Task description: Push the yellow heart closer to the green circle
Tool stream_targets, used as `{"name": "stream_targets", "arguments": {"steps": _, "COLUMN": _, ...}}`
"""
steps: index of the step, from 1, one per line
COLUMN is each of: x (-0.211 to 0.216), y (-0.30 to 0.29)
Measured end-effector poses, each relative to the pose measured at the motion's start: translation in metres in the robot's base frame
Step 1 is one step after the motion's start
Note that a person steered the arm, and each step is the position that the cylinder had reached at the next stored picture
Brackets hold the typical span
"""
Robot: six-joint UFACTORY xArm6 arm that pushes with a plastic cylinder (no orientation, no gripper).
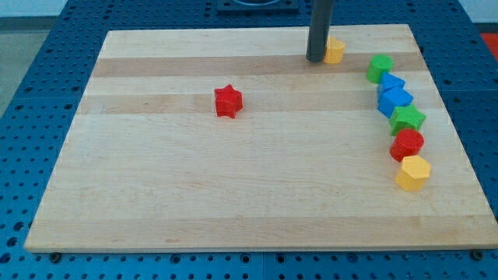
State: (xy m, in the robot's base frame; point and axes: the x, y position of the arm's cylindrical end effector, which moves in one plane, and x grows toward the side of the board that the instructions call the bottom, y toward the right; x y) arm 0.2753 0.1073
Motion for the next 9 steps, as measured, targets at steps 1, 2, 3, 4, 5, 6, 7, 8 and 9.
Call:
{"name": "stream_targets", "arguments": {"steps": 1, "x": -0.018, "y": 0.008}}
{"name": "stream_targets", "arguments": {"steps": 2, "x": -0.038, "y": 0.008}}
{"name": "stream_targets", "arguments": {"steps": 3, "x": -0.048, "y": 0.013}}
{"name": "stream_targets", "arguments": {"steps": 4, "x": -0.043, "y": 0.022}}
{"name": "stream_targets", "arguments": {"steps": 5, "x": -0.030, "y": 0.025}}
{"name": "stream_targets", "arguments": {"steps": 6, "x": -0.017, "y": 0.025}}
{"name": "stream_targets", "arguments": {"steps": 7, "x": -0.011, "y": 0.024}}
{"name": "stream_targets", "arguments": {"steps": 8, "x": -0.005, "y": 0.024}}
{"name": "stream_targets", "arguments": {"steps": 9, "x": 0.001, "y": 0.024}}
